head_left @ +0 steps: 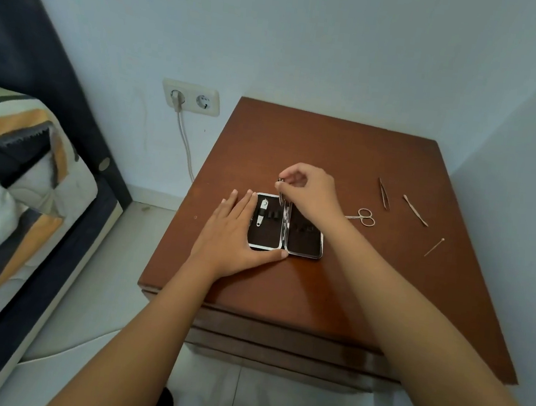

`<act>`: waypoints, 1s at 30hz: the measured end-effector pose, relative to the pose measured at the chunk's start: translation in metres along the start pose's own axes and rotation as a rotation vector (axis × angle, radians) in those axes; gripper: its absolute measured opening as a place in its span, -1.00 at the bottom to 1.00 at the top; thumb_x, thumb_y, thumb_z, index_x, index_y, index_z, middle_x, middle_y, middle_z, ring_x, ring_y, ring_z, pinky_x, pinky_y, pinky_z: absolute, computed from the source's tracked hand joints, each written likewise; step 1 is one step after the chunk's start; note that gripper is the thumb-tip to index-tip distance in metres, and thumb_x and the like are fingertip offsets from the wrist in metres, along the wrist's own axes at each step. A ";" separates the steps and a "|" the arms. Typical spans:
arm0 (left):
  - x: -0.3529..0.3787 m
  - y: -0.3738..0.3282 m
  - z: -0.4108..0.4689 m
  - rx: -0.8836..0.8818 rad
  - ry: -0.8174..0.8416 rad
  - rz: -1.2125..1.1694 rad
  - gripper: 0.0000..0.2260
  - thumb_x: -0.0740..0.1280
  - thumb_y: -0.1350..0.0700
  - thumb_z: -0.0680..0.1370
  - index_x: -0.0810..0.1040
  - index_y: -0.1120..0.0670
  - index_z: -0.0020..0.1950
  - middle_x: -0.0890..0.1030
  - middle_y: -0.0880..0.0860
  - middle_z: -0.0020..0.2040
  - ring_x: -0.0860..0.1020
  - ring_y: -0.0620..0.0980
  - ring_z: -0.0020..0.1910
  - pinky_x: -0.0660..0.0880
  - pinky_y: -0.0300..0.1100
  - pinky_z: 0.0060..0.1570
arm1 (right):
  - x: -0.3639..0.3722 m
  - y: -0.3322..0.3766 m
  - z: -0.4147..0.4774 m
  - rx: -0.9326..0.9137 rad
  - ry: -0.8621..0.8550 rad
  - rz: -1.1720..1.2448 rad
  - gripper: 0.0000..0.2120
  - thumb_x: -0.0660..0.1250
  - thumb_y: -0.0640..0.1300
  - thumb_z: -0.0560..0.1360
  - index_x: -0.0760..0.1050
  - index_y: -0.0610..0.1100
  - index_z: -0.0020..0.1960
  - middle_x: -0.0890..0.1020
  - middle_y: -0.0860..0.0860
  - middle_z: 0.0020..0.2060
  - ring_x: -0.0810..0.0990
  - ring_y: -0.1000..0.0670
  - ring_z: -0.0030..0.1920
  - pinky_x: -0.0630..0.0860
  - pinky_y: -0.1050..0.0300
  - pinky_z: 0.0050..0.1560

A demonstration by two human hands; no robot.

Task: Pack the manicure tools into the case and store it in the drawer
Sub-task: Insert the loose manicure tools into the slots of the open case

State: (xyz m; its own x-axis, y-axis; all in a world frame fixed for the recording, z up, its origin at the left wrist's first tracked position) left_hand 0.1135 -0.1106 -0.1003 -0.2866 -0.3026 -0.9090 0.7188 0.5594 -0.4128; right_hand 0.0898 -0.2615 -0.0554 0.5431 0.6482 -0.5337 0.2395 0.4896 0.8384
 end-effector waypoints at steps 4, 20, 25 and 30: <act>0.001 0.001 0.000 -0.002 0.003 -0.017 0.05 0.07 -0.55 0.23 -0.06 0.04 0.54 0.01 -0.04 0.57 -0.12 -0.03 0.54 -0.15 -0.08 0.49 | 0.007 -0.004 -0.005 0.014 -0.005 -0.045 -0.89 0.44 -0.24 0.37 0.59 -0.25 -0.13 0.59 -0.05 -0.27 0.48 0.15 -0.34 0.38 0.55 -0.29; -0.001 0.000 0.001 0.007 -0.071 -0.038 0.00 0.22 -0.49 0.28 0.02 0.04 0.53 0.08 -0.01 0.56 -0.04 -0.02 0.54 -0.12 -0.10 0.47 | 0.018 0.004 -0.030 -0.244 0.189 -0.461 -0.87 0.35 -0.24 0.42 0.61 -0.22 -0.06 0.63 -0.12 -0.07 0.59 -0.08 -0.10 0.55 -0.04 0.00; 0.001 0.002 0.002 0.005 -0.070 -0.042 0.03 0.18 -0.53 0.24 0.02 0.04 0.53 0.10 -0.01 0.55 -0.03 -0.02 0.54 -0.10 -0.09 0.47 | 0.019 0.002 -0.038 -0.227 0.119 -0.364 -0.84 0.35 -0.32 0.40 0.59 -0.28 -0.02 0.61 -0.18 -0.06 0.57 -0.12 -0.08 0.53 -0.02 0.05; 0.003 0.003 0.003 0.015 -0.038 -0.021 0.05 0.12 -0.54 0.23 -0.02 0.05 0.54 0.05 -0.02 0.56 -0.05 -0.07 0.53 -0.12 -0.10 0.47 | 0.004 -0.002 -0.038 -0.209 0.160 -0.363 -0.83 0.36 -0.29 0.41 0.61 -0.23 -0.01 0.64 -0.15 -0.04 0.59 -0.12 -0.02 0.52 -0.02 0.12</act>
State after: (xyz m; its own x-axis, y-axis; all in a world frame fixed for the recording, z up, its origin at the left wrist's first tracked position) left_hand 0.1172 -0.1122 -0.1046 -0.2777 -0.3433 -0.8972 0.7227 0.5407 -0.4305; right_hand 0.0610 -0.2374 -0.0633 0.3184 0.4863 -0.8137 0.2151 0.7989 0.5616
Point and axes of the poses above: each hand's wrist, its own z-axis towards the middle knuckle, its own x-axis out of the palm, y = z × x, the point moved 7 cm from there along z, towards the middle knuckle
